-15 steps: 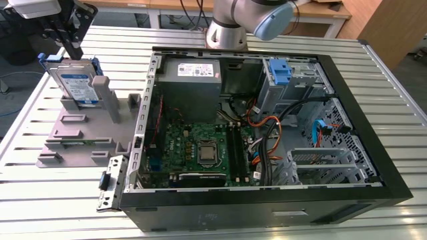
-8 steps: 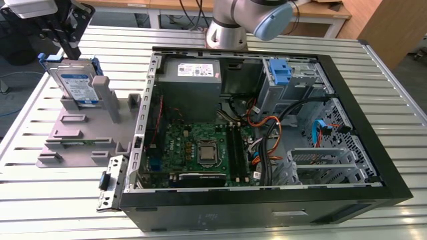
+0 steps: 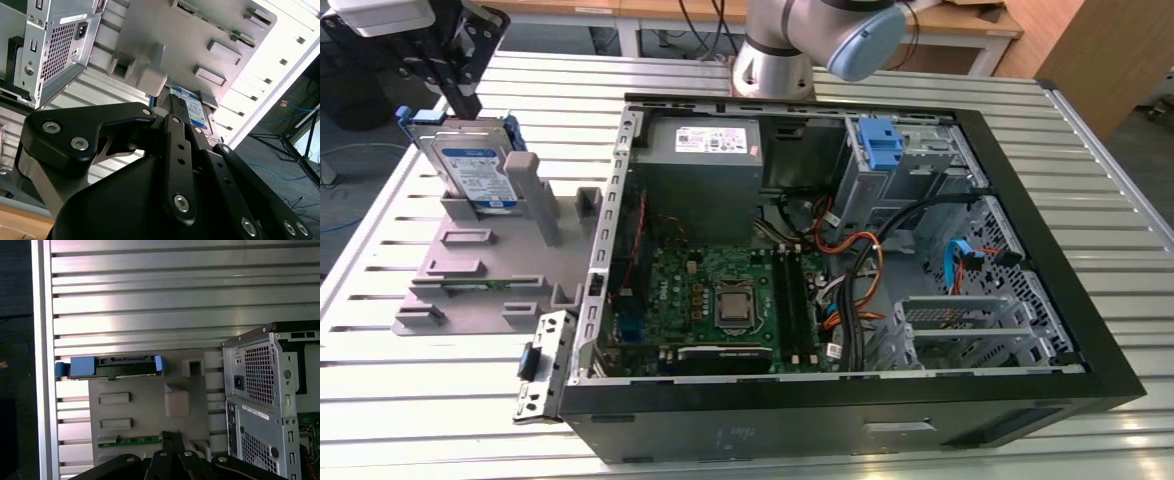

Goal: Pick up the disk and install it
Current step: 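Reach for the disk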

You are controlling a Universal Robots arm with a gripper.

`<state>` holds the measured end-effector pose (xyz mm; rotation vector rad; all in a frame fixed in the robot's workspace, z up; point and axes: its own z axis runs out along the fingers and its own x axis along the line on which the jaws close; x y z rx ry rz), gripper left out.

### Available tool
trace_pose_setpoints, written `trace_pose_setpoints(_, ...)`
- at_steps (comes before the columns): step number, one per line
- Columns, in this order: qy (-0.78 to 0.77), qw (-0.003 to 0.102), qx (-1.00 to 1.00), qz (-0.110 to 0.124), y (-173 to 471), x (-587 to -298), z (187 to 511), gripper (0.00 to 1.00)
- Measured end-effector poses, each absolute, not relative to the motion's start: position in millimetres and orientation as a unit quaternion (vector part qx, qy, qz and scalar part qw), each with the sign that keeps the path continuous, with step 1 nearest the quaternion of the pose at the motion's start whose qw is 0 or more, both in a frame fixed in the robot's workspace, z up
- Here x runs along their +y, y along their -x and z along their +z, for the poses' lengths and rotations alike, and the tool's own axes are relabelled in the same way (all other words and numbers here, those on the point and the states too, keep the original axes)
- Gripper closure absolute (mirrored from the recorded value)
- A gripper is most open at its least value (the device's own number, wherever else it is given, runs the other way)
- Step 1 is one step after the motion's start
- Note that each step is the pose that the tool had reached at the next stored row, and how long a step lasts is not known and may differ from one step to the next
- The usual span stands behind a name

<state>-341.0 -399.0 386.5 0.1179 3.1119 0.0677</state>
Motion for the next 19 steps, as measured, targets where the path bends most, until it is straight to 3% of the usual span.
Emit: trace_pose_setpoints(19, -0.038, 0.013, 0.999, 0.022, 354, -399, 386, 0.89)
